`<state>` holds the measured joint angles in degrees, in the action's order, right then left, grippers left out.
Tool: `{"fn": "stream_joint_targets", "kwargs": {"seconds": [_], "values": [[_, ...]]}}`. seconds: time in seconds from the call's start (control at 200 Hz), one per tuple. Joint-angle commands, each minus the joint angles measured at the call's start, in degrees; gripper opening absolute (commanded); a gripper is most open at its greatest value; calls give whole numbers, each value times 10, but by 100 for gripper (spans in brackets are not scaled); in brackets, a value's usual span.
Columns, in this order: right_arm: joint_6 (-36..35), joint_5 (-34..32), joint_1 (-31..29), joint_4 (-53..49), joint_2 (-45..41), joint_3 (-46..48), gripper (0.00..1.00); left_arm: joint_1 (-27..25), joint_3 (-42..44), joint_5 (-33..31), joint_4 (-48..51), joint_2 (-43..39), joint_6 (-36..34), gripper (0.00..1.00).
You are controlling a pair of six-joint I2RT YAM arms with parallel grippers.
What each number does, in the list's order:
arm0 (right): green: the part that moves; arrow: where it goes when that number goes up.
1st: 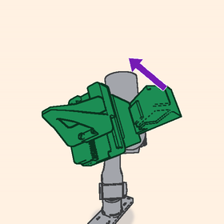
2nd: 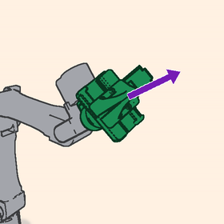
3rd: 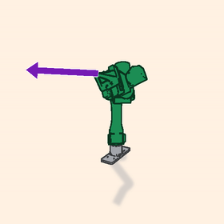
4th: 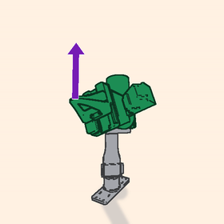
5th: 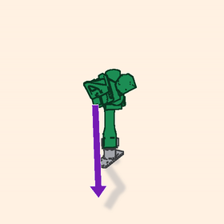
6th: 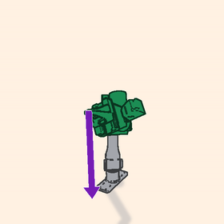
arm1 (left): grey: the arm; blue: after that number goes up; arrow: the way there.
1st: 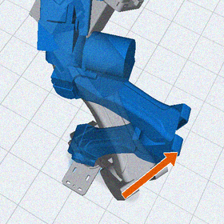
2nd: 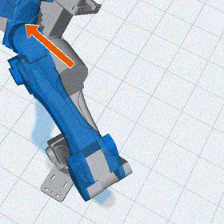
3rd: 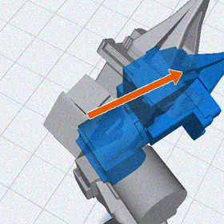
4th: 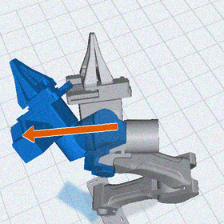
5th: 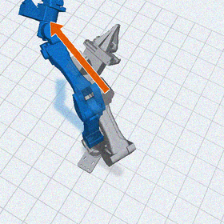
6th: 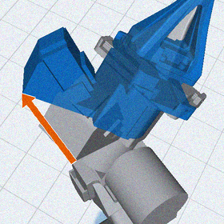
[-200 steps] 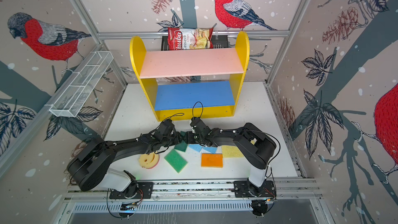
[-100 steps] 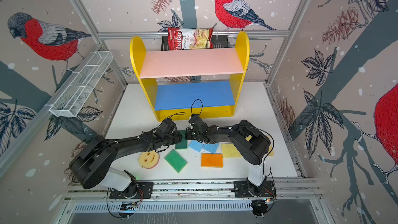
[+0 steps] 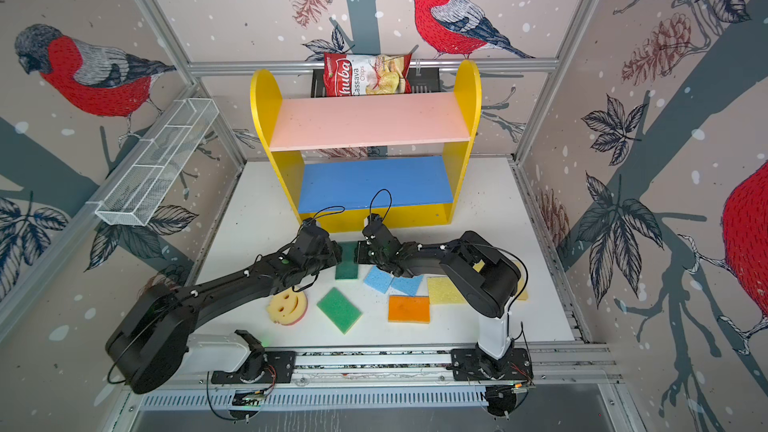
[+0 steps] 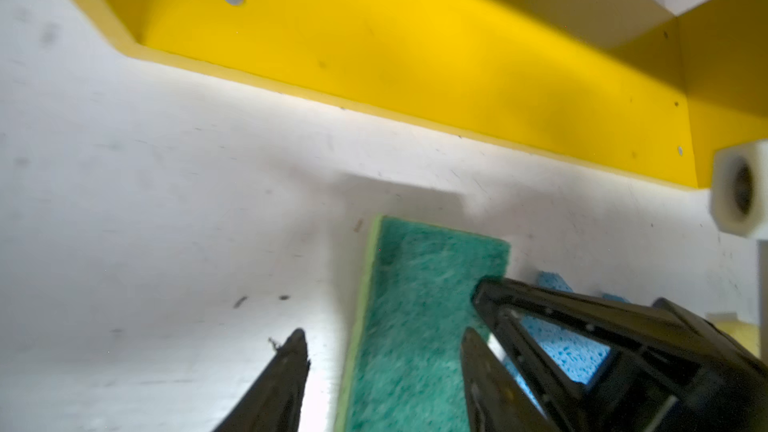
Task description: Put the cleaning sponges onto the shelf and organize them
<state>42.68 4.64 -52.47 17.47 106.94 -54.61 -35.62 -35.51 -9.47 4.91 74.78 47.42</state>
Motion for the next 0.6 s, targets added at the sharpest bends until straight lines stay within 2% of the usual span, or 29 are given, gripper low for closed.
{"fn": "stream_joint_targets", "kwargs": {"seconds": [0.0, 0.155, 0.38, 0.595], "values": [[-25, -59, -10, 34, 6, -13, 0, 7, 15, -33, 27, -19, 8, 53], [-34, -103, -21, 64, 20, -22, 0, 16, 38, -35, 36, -46, 25, 41], [-71, -188, -35, 71, 51, -60, 0, 29, 52, -41, 47, -69, 30, 40], [-95, -220, -36, 65, 95, -114, 0, 33, 55, -34, 44, -62, 31, 40]]}}
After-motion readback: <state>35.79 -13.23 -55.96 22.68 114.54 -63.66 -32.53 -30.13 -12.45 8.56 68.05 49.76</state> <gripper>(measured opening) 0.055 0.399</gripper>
